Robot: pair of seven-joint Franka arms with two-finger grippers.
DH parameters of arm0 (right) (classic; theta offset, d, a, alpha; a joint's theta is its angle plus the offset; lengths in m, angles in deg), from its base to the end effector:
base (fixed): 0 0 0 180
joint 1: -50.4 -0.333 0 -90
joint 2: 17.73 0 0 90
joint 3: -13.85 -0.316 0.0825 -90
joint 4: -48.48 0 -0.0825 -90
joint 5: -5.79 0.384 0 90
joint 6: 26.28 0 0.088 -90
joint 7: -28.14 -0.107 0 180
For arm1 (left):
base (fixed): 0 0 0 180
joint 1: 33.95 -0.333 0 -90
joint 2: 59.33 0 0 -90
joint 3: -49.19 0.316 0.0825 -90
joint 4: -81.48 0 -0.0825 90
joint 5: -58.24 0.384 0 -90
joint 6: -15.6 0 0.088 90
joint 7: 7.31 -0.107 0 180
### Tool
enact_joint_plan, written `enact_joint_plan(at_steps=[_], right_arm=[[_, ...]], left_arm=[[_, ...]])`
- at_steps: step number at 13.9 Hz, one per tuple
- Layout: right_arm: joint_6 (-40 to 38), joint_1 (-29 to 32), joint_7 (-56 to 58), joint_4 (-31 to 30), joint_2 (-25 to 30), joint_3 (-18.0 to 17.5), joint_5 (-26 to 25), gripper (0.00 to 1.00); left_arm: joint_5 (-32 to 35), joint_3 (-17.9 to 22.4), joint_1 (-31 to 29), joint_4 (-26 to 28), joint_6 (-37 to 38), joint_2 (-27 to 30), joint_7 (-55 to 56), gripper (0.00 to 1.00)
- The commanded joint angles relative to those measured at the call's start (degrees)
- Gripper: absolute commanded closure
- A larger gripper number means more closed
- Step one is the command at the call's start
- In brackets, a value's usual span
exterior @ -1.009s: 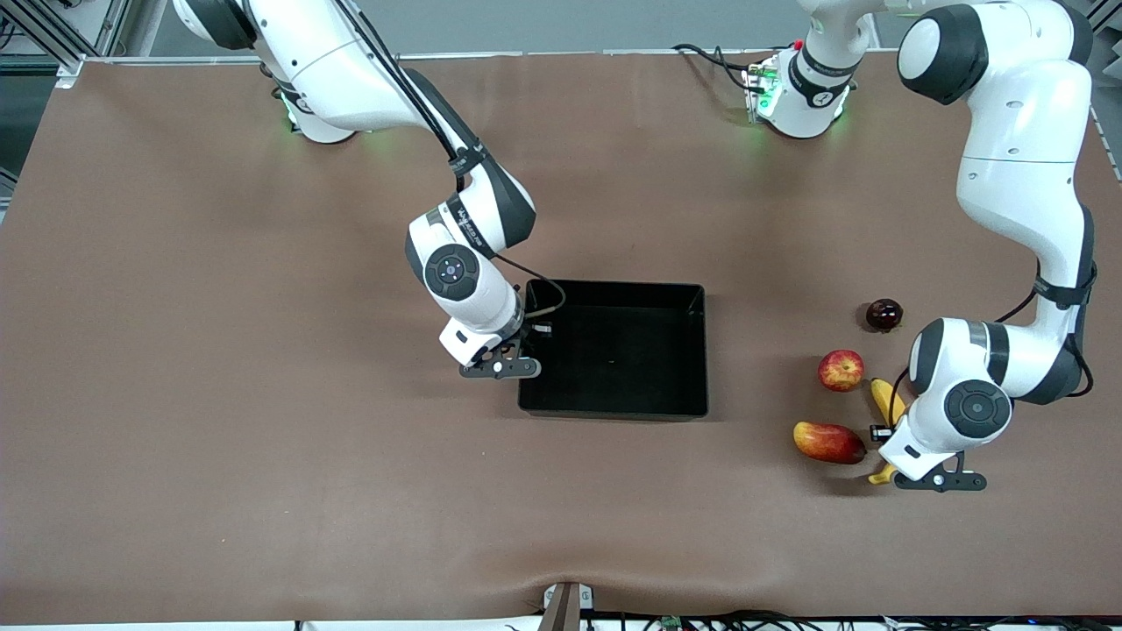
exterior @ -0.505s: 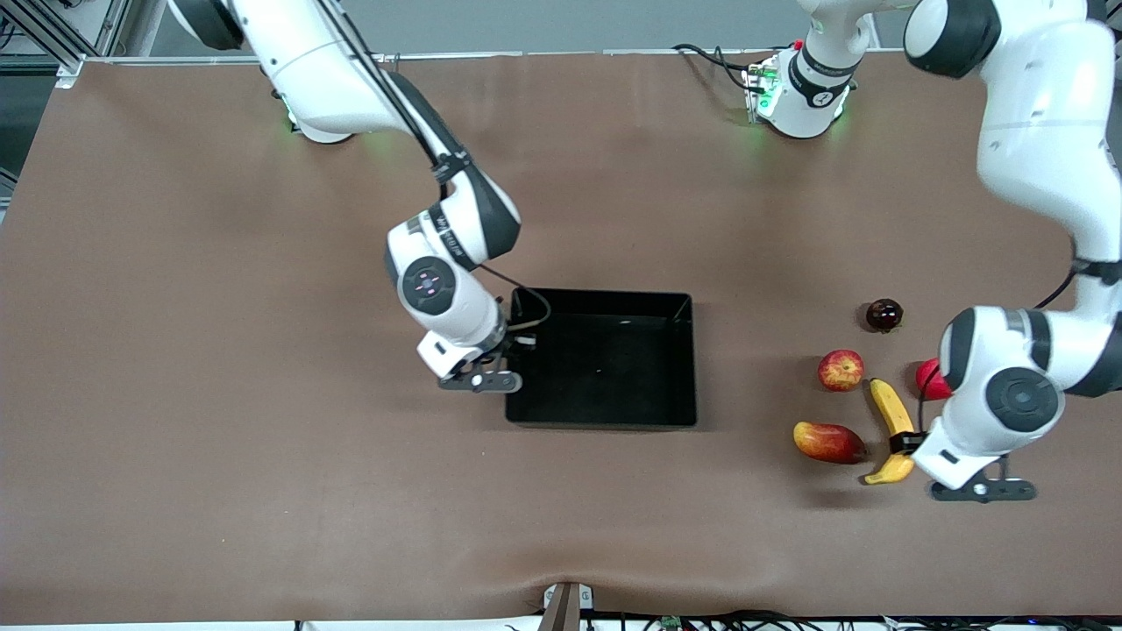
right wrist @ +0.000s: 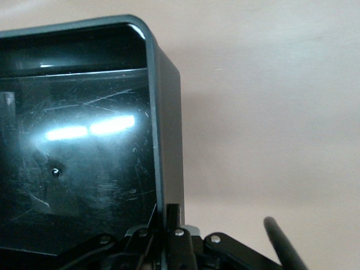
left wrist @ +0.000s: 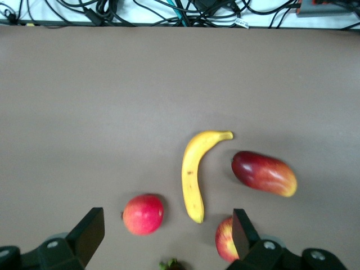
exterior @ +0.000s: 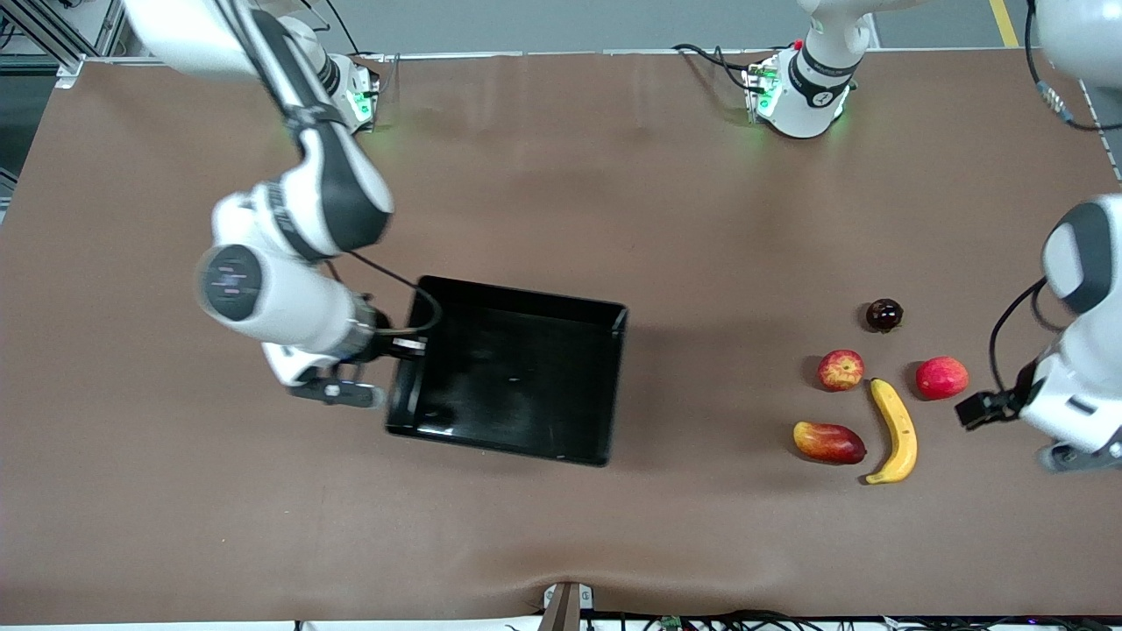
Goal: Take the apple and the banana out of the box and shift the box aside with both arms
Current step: 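Drag the black box away with the right gripper while the left gripper withdraws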
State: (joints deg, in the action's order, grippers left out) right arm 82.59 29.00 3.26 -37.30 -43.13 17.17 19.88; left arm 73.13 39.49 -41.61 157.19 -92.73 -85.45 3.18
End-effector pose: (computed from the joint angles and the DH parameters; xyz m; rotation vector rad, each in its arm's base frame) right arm 0.6412 0.2341 0.4128 -2.9450 0.2925 0.1659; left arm 0.7056 0.0177 0.4907 -2.9667 -0.1512 -0.2056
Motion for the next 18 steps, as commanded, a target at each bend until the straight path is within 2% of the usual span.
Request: enact_joint_plan(at_steps=[1, 4, 6, 9, 12, 14, 18], right_arm=[[0.11, 5.64, 5.09, -9.45, 8.23, -0.94, -0.56, 1.0], [1.33, 14.78, 19.48, -19.73, 14.83, -0.86, -0.82, 1.0], [3.27, 21.63, 29.41, -23.62, 16.07, -0.94, -2.05, 1.0], [5.01, 27.8, 33.93, -25.38, 15.37, -0.94, -5.29, 1.0], [17.2, 31.4, 37.6, -33.63, 14.5, -0.86, -7.32, 1.0], [20.22, 37.8, 46.47, -33.4, 10.47, -1.12, -7.15, 1.0], [24.01, 41.52, 51.86, -33.13, 6.59, -1.12, -6.54, 1.0]], left_arm=[[-3.27, -0.59, -0.35, 2.33, 5.39, 6.07, -0.38, 0.0], [-7.5, -0.67, -0.26, 2.33, 10.49, 9.59, -0.73, 0.0], [-7.59, -0.67, 0.09, 2.5, 13.3, 11.18, -0.82, 0.0], [-7.68, -2.25, -0.08, 2.77, 15.77, 12.5, -0.12, 0.0], [-7.68, -2.43, 0.18, 3.03, 16.65, 13.47, 0.15, 0.0], [-7.77, -2.96, 0.09, 3.12, 16.74, 13.47, 0.15, 0.0], [-7.77, -3.05, -0.08, 3.38, 18.06, 14.6, -0.02, 0.0]])
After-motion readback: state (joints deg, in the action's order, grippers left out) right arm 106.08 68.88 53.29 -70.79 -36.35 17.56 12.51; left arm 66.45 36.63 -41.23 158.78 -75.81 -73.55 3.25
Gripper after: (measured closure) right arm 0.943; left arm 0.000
